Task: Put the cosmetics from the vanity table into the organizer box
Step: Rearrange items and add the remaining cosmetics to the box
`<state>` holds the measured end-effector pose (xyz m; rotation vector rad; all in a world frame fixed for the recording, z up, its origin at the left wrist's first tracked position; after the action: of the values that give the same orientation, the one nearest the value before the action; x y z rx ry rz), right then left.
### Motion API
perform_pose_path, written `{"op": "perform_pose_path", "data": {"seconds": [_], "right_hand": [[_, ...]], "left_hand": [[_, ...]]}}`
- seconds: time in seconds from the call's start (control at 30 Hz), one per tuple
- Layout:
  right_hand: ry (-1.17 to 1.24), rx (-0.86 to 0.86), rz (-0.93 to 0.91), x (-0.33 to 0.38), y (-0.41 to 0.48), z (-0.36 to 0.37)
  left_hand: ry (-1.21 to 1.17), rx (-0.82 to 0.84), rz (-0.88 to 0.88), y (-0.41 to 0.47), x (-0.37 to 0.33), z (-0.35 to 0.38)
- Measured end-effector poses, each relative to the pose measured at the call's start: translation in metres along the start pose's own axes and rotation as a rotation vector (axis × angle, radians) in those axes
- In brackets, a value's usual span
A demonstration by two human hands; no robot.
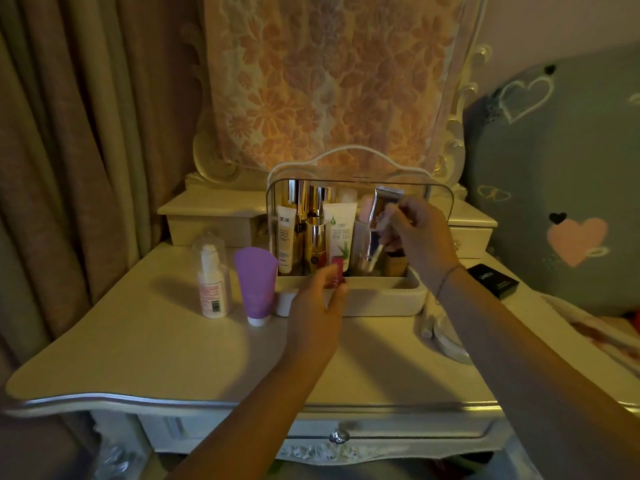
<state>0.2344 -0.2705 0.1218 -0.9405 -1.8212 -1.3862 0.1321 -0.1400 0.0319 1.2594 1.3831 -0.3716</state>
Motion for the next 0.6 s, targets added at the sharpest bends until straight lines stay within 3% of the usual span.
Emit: {"op": "perform_pose_path", "data": {"seconds": [0.13, 0.3, 0.6], "right_hand": [[0.059, 0.021, 0.003, -0.002, 0.007, 0.017], [0.247, 0.161, -0.012, 0.007, 0.004, 0.059], [0.062, 0.125, -0.054, -0.004, 0.001, 0.108]], "left_hand": [[0.153, -0.035, 0.068, -0.012, 0.005, -0.004], [0.129, -0.043, 0.064, -0.025, 0.008, -0.018], [0.156, -0.087, 0.026, -0.04, 0.02, -0.053]]}}
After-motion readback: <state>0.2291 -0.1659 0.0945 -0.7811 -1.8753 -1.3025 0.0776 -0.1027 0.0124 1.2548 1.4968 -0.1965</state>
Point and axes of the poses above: each hand's wrist, its own y-axis towards the middle knuckle, its own z-axis out of the palm, x = y × z, the point moved 5 cm from there along y, towards the middle knuckle, and after that the axes turned 2 degrees about y, right-handed, at the moved point
